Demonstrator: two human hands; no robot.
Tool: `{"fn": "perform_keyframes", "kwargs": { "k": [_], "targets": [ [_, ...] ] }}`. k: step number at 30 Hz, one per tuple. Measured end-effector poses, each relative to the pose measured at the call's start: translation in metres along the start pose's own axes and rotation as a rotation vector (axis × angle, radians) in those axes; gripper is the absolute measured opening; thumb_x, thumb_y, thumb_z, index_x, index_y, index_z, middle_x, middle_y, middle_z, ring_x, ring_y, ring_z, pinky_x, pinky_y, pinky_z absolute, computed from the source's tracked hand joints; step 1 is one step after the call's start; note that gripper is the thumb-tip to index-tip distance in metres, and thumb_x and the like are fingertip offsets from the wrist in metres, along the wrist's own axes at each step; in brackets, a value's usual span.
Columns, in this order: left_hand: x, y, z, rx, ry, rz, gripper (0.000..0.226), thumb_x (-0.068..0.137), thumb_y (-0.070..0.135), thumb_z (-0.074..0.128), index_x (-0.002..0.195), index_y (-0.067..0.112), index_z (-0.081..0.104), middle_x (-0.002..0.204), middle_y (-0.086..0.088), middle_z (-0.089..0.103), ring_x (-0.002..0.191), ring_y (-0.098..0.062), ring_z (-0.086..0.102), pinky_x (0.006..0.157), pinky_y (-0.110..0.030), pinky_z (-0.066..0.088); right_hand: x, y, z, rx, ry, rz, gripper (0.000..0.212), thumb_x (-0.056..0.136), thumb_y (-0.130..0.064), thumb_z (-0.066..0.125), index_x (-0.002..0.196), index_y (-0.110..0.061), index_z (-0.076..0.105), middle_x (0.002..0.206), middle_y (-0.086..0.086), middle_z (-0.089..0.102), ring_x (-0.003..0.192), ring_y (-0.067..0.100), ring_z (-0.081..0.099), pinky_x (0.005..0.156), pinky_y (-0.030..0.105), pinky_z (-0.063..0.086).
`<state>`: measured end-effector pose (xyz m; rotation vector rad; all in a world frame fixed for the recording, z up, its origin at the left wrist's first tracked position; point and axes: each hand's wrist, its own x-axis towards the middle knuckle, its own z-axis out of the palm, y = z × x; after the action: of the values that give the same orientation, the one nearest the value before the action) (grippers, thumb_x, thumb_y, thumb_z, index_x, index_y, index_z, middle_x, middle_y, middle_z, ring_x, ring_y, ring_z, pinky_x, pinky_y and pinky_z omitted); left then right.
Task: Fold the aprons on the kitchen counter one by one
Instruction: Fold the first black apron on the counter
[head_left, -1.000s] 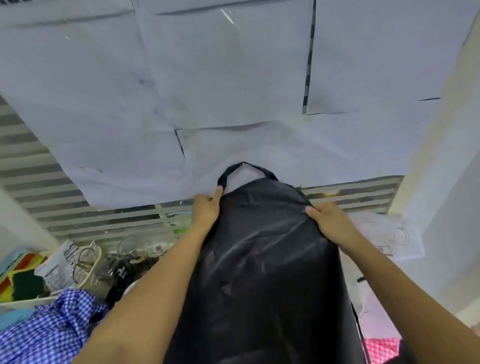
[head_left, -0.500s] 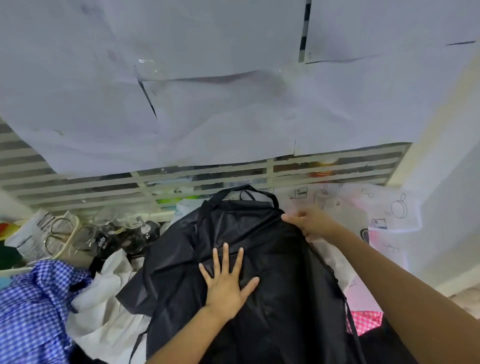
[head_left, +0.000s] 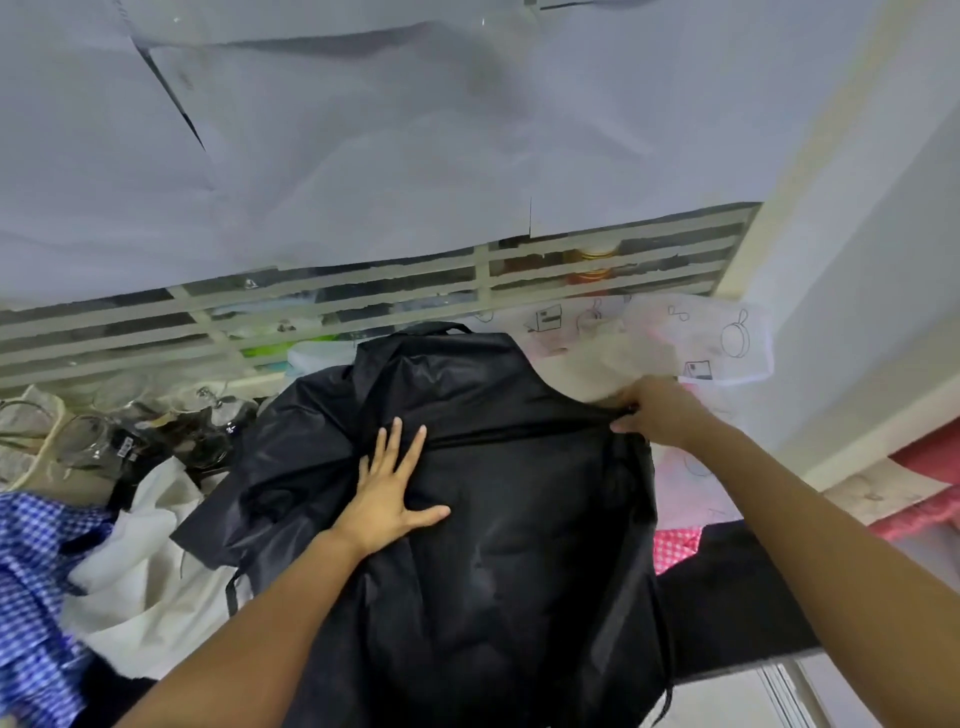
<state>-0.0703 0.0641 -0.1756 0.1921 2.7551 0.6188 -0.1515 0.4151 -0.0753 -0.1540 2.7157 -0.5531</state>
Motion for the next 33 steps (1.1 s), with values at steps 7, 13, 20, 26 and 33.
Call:
{"fn": "perform_keyframes", "kwargs": {
  "k": [7,13,20,26,33],
  "targets": [
    [-0.005,0.006,0.011,0.26,0.125,-0.172,0.116,0.076,0.068,0.058,0.149,0.018,-0.018,0.154,-0.008,-0.031,0.144,-0.022,-0.023,0.117,-0.049,0.001,-0.091,-0.041,0.113,0.085,0.483,-0.189,0.024,0.083,-0.015,0.069,0.082,-0.011,0.046,0.082,0.005,0.046,0.072,0.027,0.051,0.062,0.033,0.036],
    [-0.047,0.047,0.029,0.176,0.541,-0.048,0.055,0.071,0.009,0.079,0.121,0.008,0.056,0.114,-0.014,0.053,0.097,-0.033,0.06,0.079,-0.042,0.051,-0.16,-0.028,0.202,0.135,-0.049,0.035,0.079,0.091,-0.048,0.055,0.151,-0.017,0.016,0.157,0.003,0.015,0.145,0.021,0.016,0.116,0.028,0.019],
    [-0.179,0.066,0.128,0.065,0.383,0.078,0.061,0.079,0.022,0.072,0.133,0.014,0.045,0.134,-0.006,0.049,0.122,-0.023,0.052,0.104,-0.034,0.041,-0.168,-0.023,0.212,0.238,0.072,0.016,0.068,0.088,-0.027,0.066,0.146,-0.015,0.032,0.155,0.003,0.021,0.145,0.021,0.016,0.118,0.032,0.017],
    [-0.239,0.035,0.155,0.139,0.295,-0.183,0.056,0.1,0.044,0.017,0.144,0.017,0.037,0.151,-0.01,0.036,0.14,-0.027,0.023,0.113,-0.053,0.019,-0.227,-0.022,0.23,0.508,0.403,0.148,0.038,0.077,-0.021,0.078,0.078,-0.021,0.04,0.082,-0.006,0.041,0.068,0.011,0.046,0.061,0.017,0.04],
    [-0.243,0.02,0.163,0.153,0.183,-0.295,0.065,0.095,0.054,0.036,0.151,0.031,0.013,0.158,-0.004,0.022,0.144,-0.029,0.017,0.102,-0.068,0.016,-0.258,-0.006,0.292,0.965,0.161,0.512,0.045,0.072,-0.031,0.082,0.094,-0.014,0.046,0.085,-0.001,0.05,0.074,0.013,0.052,0.065,0.022,0.044]
  ]
}}
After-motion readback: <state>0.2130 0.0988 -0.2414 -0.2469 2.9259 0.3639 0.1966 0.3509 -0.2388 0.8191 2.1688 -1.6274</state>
